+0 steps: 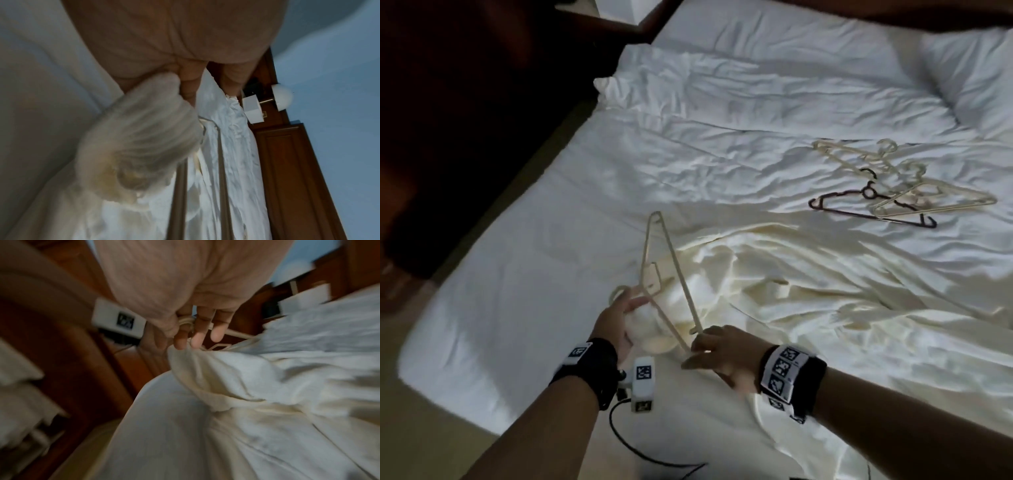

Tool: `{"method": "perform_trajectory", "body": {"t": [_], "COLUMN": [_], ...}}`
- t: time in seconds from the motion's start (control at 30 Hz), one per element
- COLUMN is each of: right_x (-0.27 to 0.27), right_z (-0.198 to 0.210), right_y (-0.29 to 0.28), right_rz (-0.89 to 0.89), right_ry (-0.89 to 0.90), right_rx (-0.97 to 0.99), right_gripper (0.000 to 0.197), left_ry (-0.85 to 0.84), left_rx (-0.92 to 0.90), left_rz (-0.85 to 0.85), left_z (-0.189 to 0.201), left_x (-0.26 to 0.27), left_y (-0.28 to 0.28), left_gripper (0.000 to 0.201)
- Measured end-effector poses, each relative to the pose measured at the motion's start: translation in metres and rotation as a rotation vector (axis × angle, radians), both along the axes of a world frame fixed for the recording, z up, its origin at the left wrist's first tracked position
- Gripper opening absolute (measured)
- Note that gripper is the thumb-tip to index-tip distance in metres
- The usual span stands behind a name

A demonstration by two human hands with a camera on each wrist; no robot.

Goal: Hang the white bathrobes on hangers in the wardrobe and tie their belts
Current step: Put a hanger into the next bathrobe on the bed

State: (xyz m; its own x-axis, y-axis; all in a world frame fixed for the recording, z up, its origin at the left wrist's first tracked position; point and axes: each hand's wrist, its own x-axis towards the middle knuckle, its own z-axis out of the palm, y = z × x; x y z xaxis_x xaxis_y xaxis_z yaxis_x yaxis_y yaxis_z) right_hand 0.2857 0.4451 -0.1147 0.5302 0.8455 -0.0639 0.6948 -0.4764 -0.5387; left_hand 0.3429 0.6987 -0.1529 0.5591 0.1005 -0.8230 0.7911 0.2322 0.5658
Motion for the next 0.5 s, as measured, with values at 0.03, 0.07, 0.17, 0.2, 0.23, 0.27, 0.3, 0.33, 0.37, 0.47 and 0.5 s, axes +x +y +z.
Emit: {"method": "perform_trajectory", "body": {"t": [0.03, 0.07, 0.17, 0.2, 0.23, 0.27, 0.3, 0.33, 0.37, 0.47, 0.5], "right_x": [-0.008, -0.016, -0.040, -0.048, -0.056, -0.063, -0.071, -0.078, -0.085, -0.104, -0.109], "right_z": [0.005, 0.009, 0.025, 0.030, 0.036, 0.040, 0.045, 0.051, 0.055, 0.073, 0.080], "right_y": [0.007, 0.012, 0.029, 0.033, 0.035, 0.037, 0.040, 0.043, 0.045, 0.046, 0.043], "right_rz": [0.053, 0.089, 0.140, 0.135, 0.127, 0.125, 0.136, 0.150, 0.169, 0.205, 0.166], "right_ry": [0.000, -0.007, -0.138, -0.184, -0.226, -0.262, -0.277, -0.261, -0.207, 0.042, 0.066], "right_rx": [-0.062, -0.103, -0.081, -0.044, -0.012, -0.007, -0.022, -0.057, -0.115, -0.429, -0.426], "right_gripper": [0.057, 0.060, 0.061, 0.059, 0.056, 0.054, 0.053, 0.053, 0.052, 0.037, 0.028], "left_ry": [-0.033, -0.073, -0.122, -0.105, -0.080, -0.078, -0.066, -0.077, -0.119, -0.341, -0.435], "left_rx": [-0.056, -0.045, 0.210, 0.267, 0.301, 0.291, 0.252, 0.200, 0.166, 0.312, 0.402], "left_rz": [-0.018, -0.063, -0.165, -0.212, -0.261, -0.294, -0.294, -0.247, -0.192, -0.235, -0.312], "left_z": [0.007, 0.016, 0.033, 0.037, 0.037, 0.034, 0.034, 0.038, 0.046, 0.068, 0.076], "left_x": [-0.009, -0.017, -0.040, -0.049, -0.058, -0.066, -0.074, -0.081, -0.087, -0.096, -0.097], "left_y": [-0.002, -0.004, -0.008, -0.010, -0.009, -0.008, -0.007, -0.009, -0.013, -0.023, -0.024], "left_gripper": [0.063, 0.067, 0.046, 0.047, 0.054, 0.064, 0.069, 0.065, 0.050, 0.013, 0.014]}}
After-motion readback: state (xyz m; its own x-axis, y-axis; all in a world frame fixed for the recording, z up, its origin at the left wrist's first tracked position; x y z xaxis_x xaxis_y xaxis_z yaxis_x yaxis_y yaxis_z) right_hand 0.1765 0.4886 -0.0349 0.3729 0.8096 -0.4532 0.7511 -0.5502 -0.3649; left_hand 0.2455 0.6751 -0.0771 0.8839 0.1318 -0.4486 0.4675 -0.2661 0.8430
